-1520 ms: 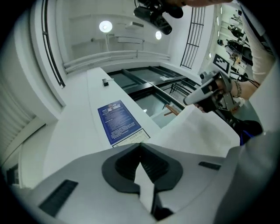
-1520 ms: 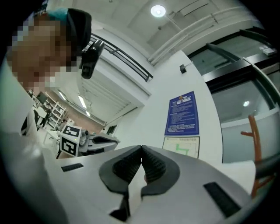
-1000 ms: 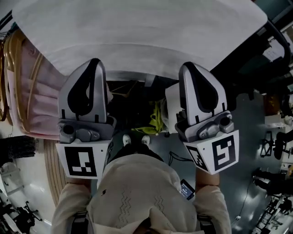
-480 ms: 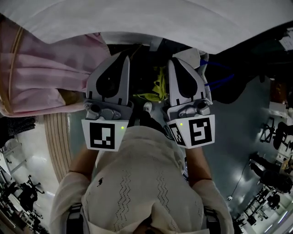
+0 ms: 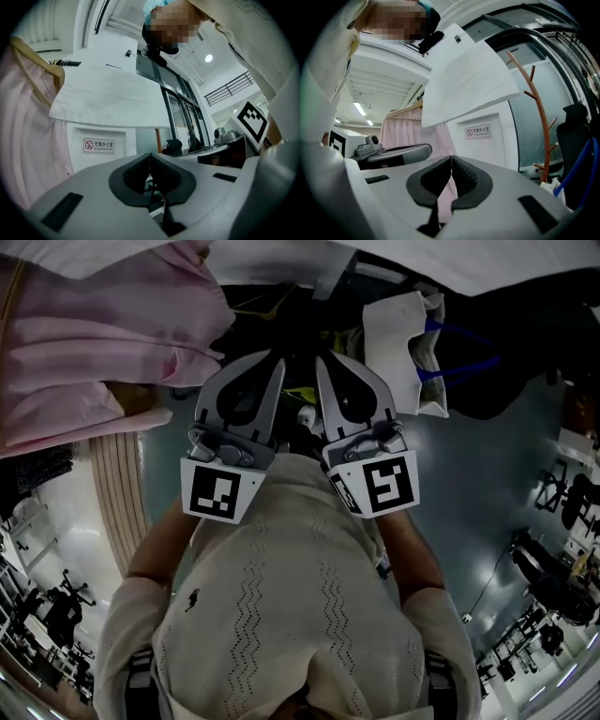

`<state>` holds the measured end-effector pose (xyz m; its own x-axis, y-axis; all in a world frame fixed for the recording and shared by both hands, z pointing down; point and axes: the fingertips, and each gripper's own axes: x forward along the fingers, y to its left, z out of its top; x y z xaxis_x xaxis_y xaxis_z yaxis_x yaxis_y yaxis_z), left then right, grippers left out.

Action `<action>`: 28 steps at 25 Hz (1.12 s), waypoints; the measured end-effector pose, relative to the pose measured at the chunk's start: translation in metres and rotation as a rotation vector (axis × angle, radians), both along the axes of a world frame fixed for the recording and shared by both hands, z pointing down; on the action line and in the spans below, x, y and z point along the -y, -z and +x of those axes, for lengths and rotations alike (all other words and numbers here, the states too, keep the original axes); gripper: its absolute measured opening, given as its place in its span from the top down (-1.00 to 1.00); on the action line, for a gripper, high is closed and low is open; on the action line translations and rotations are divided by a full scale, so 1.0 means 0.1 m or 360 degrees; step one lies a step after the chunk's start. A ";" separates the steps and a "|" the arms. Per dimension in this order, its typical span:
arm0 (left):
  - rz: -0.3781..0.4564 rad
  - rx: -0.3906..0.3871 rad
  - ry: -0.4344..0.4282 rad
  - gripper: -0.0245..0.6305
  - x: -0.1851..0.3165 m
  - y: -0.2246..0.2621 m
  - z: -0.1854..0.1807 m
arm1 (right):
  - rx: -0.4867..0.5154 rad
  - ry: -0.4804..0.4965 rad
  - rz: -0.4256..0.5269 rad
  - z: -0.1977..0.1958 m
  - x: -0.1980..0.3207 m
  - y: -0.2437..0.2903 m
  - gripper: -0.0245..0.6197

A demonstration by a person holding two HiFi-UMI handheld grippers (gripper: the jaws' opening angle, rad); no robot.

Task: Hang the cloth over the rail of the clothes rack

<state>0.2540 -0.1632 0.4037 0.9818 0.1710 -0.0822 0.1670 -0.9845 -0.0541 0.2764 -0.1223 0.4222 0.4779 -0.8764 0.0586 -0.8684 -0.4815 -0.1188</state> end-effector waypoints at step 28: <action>0.0015 0.0111 -0.0053 0.88 -0.02 -0.29 0.16 | 0.0064 0.0003 -0.0083 0.13 -0.01 -0.27 0.87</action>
